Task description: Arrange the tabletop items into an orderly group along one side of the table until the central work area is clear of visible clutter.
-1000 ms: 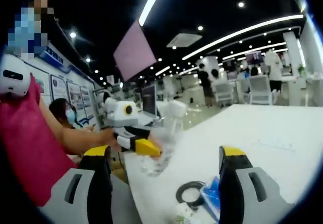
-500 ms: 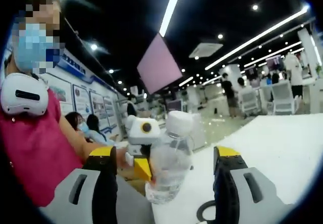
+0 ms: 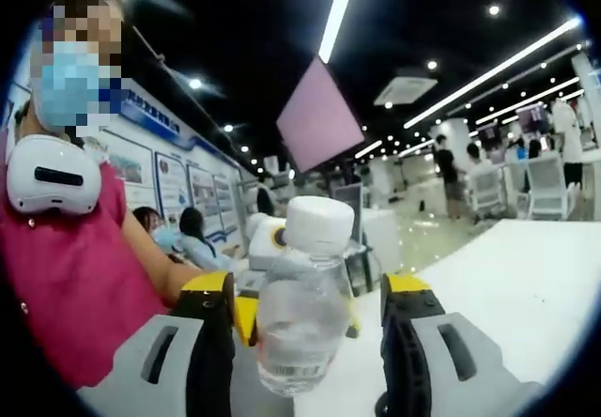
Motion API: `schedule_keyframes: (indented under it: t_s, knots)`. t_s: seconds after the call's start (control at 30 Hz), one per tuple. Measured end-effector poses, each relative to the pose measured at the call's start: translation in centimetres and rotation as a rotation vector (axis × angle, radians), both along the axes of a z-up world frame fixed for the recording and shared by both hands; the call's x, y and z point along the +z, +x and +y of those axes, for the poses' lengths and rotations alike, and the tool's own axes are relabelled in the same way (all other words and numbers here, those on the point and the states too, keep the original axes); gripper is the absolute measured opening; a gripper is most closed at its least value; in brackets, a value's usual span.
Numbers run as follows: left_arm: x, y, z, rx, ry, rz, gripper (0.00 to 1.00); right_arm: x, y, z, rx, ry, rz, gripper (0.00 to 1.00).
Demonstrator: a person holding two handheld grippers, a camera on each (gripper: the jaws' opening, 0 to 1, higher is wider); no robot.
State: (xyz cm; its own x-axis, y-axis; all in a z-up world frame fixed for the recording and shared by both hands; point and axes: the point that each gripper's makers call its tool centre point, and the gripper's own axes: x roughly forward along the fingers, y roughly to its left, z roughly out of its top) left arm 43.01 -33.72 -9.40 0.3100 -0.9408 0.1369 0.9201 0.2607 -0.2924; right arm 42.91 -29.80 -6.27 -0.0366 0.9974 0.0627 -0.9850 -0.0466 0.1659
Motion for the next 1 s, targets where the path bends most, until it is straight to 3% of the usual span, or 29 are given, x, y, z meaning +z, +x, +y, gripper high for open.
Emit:
schedule_keyframes:
  t_s: [0.37,0.63,1.0]
  knots:
    - [0.06,-0.48,-0.33,-0.035,-0.005,-0.003,0.36,-0.04,-0.81,0.40,0.050,-0.010,-0.013,0.45]
    - [0.46,-0.45,-0.19,-0.035,-0.027,-0.005,0.36,0.37,-0.61,0.49,0.044,0.006,-0.001,0.43]
    - [0.04,-0.12,-0.25,-0.020,-0.019,-0.007,0.37,-0.04,-0.26,0.52,0.001,-0.033,-0.014,0.40]
